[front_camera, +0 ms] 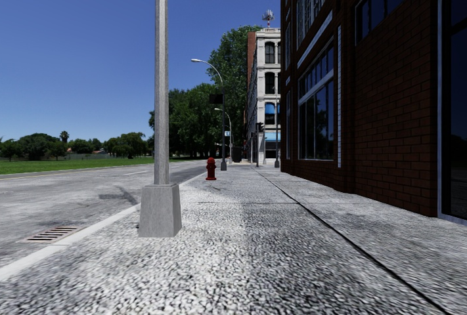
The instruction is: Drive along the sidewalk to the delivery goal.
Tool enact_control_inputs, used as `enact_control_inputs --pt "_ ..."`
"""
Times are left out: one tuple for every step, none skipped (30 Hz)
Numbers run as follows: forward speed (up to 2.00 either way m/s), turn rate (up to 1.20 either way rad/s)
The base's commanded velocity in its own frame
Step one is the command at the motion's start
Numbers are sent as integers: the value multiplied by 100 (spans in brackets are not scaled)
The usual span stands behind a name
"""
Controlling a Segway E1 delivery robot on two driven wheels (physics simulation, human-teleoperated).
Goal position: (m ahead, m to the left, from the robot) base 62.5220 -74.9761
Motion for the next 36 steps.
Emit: enact_control_inputs --pt "0 0" --pt "0 0" --pt "0 0" --pt "0 0" --pt "0 0" --pt "0 0" --pt "0 0" --pt "0 0" --pt "0 0" --pt "0 0" --pt "0 0" --pt "0 0" --pt "0 0" --pt "0 0" --pt "0 0" --pt "0 0" --pt "0 0" --pt "0 0" --pt "0 0" --pt "0 0" --pt "0 0" --pt "0 0" --pt "0 0" --pt "0 0" --pt "0 0" --pt "0 0" --pt "0 0" --pt "0 0" --pt "0 0" --pt "0 0" --pt "7 0" --pt "42 0" --pt "84 -1" --pt "96 -5" --pt "96 -5" --pt "99 -15"
